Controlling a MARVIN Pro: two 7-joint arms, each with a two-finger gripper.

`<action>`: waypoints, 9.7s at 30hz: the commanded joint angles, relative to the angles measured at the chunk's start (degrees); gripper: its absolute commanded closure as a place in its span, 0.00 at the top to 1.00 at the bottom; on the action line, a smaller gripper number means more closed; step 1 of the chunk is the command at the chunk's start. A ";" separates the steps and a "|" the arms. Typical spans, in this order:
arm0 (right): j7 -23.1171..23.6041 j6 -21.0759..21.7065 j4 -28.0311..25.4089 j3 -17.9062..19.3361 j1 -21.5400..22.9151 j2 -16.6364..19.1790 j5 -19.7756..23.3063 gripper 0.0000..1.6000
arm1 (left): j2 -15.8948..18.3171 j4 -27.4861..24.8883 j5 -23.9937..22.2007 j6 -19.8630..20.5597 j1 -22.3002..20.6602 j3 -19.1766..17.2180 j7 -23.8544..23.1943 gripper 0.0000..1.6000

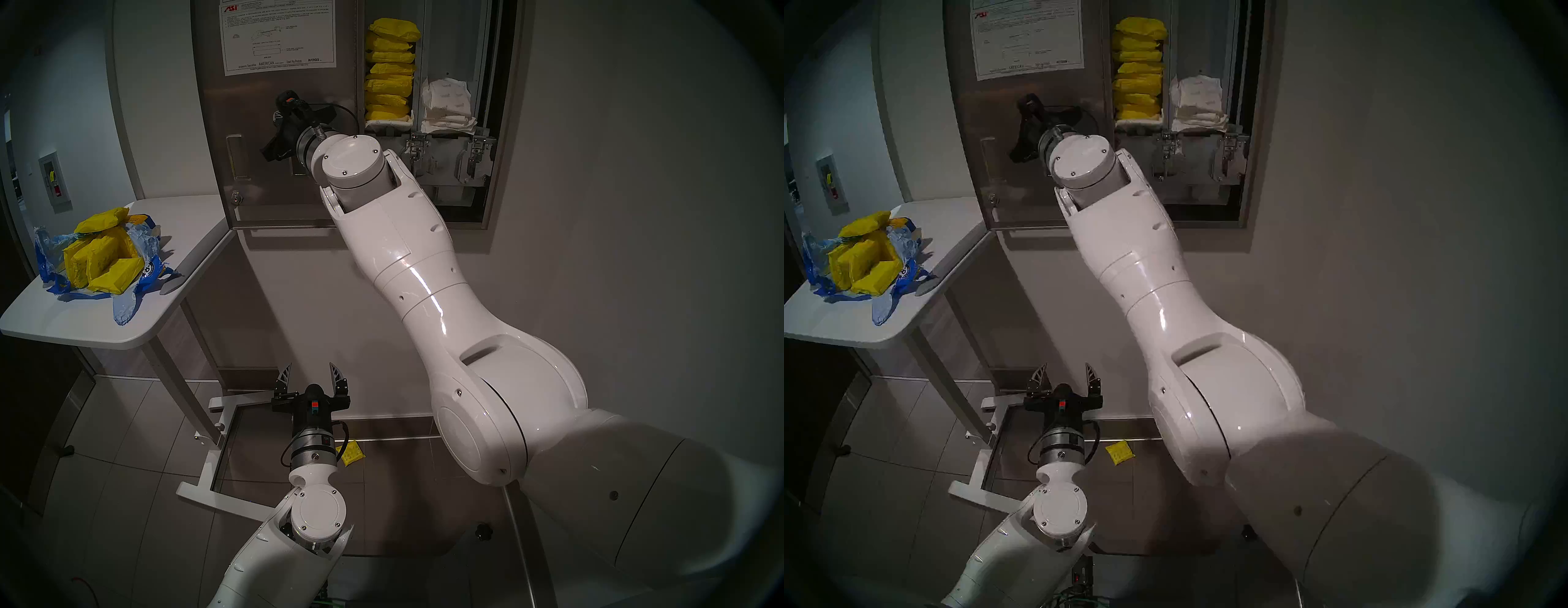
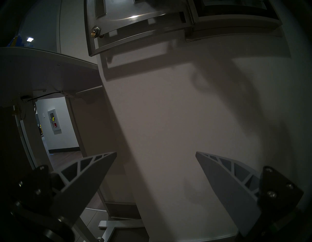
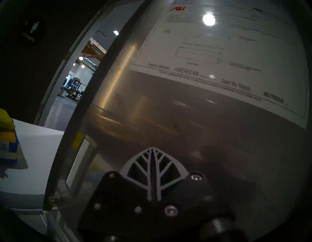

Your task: Open the dispenser door, put the pads inside, close the door

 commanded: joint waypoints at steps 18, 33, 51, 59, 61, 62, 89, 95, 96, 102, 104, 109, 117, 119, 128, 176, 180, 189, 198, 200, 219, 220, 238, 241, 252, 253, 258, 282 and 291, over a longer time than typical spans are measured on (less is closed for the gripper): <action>3.26 -6.41 0.03 5.82 4.91 7.25 -0.66 0.00 | -0.15 -1.51 0.17 -0.42 -1.13 -0.14 0.02 1.00; 11.24 -5.00 -10.81 13.23 -0.17 11.26 -1.96 0.00 | -0.24 -1.04 0.16 -0.37 -1.16 -0.13 0.04 1.00; 19.54 -4.94 -23.78 20.66 -1.98 16.60 -0.09 0.00 | -0.41 -0.43 0.19 -0.39 -1.25 -0.14 0.07 1.00; 20.92 -3.89 -29.95 26.31 -2.29 18.35 1.76 0.00 | -0.54 -0.39 0.22 -0.44 -1.36 -0.18 0.09 1.00; 21.13 -3.63 -30.57 27.67 -2.04 18.76 2.30 0.00 | -0.55 -0.42 0.24 -0.45 -1.38 -0.19 0.09 1.00; 21.22 -3.43 -31.40 28.27 -2.14 18.90 2.55 0.00 | -0.55 -0.42 0.24 -0.45 -1.39 -0.19 0.09 1.00; 26.60 12.89 -51.27 45.47 -16.21 20.50 5.40 0.00 | -0.60 -0.87 0.35 -0.57 -1.38 -0.32 0.07 1.00; 28.20 18.68 -55.69 49.23 -20.82 18.35 3.87 0.00 | -0.59 -0.95 0.36 -0.58 -1.36 -0.33 0.06 1.00; 28.72 20.02 -56.56 49.93 -21.88 17.88 3.42 0.00 | -0.58 -0.98 0.37 -0.58 -1.35 -0.33 0.05 1.00; 32.24 26.58 -61.29 52.77 -28.02 15.63 0.75 0.00 | -0.51 -1.21 0.38 -0.59 -1.26 -0.34 0.02 1.00; 32.84 27.42 -62.09 52.90 -29.05 15.48 0.51 0.00 | -0.49 -1.26 0.38 -0.59 -1.24 -0.34 0.00 1.00; 36.36 31.15 -66.14 53.03 -34.40 14.36 -0.86 0.00 | -0.41 -1.49 0.36 -0.55 -1.14 -0.34 -0.06 1.00; 40.49 35.27 -70.68 51.56 -40.72 14.40 -1.97 0.00 | -0.29 -1.78 0.29 -0.47 -1.02 -0.34 -0.18 1.00; 40.75 35.43 -70.84 51.22 -41.40 14.49 -1.97 0.00 | -0.28 -1.80 0.28 -0.46 -1.01 -0.34 -0.19 1.00; 40.85 34.12 -70.19 49.67 -45.08 15.16 -1.54 0.00 | -0.15 -1.99 0.17 -0.36 -0.94 -0.31 -0.27 1.00; 31.51 20.98 -65.02 48.52 -51.26 17.00 9.91 0.26 | -0.02 -1.89 -0.64 -1.17 -0.97 -0.31 -0.75 1.00; 31.35 20.98 -65.02 48.45 -51.33 17.08 10.05 0.26 | -0.46 -1.12 -3.28 -4.10 -0.97 -0.78 -1.73 1.00; 31.18 20.99 -65.01 48.41 -51.37 17.06 10.09 0.26 | -0.92 -2.51 -8.83 -9.09 -1.79 -0.98 -4.51 1.00; 30.97 21.14 -64.72 48.34 -51.38 17.12 10.04 0.26 | -1.26 -7.66 -4.95 -11.39 -7.44 -1.28 -3.93 1.00; 30.94 21.13 -64.72 48.35 -51.38 17.08 10.03 0.26 | -1.51 -7.76 -4.49 -11.85 -7.91 -1.19 -3.82 1.00; 30.77 21.01 -64.93 48.24 -51.48 17.20 10.29 0.26 | -0.55 -20.66 0.84 -4.04 -4.46 -0.51 -2.47 1.00; 30.77 21.01 -64.95 48.23 -51.49 17.21 10.31 0.26 | -0.45 -21.10 0.97 -3.16 -4.31 -0.40 -2.36 1.00; 30.86 20.94 -65.04 48.25 -51.55 17.26 10.46 0.26 | 1.63 -30.23 -1.20 9.13 -0.60 -0.19 -4.15 1.00; 30.86 20.94 -65.04 48.25 -51.56 17.27 10.47 0.26 | 1.70 -30.48 -1.42 9.68 -0.56 -0.24 -4.32 1.00; 30.83 21.01 -64.91 48.22 -51.54 17.32 10.46 0.26 | 3.65 -38.44 -2.74 5.59 2.54 -0.57 -4.15 1.00; 30.82 21.02 -64.90 48.22 -51.54 17.33 10.46 0.26 | 3.79 -37.97 -2.42 4.61 2.41 -1.01 -3.80 1.00; 30.82 21.03 -64.87 48.21 -51.54 17.35 10.47 0.26 | 5.54 -41.74 -2.19 4.10 5.93 -3.58 -2.41 1.00; 30.79 21.09 -64.64 48.17 -51.55 17.45 10.47 0.26 | 6.80 -51.17 -12.81 -2.86 7.70 -25.09 4.66 1.00; 30.79 21.08 -64.65 48.17 -51.55 17.47 10.50 0.26 | 7.84 -51.17 -21.87 -1.97 5.59 -34.12 6.57 1.00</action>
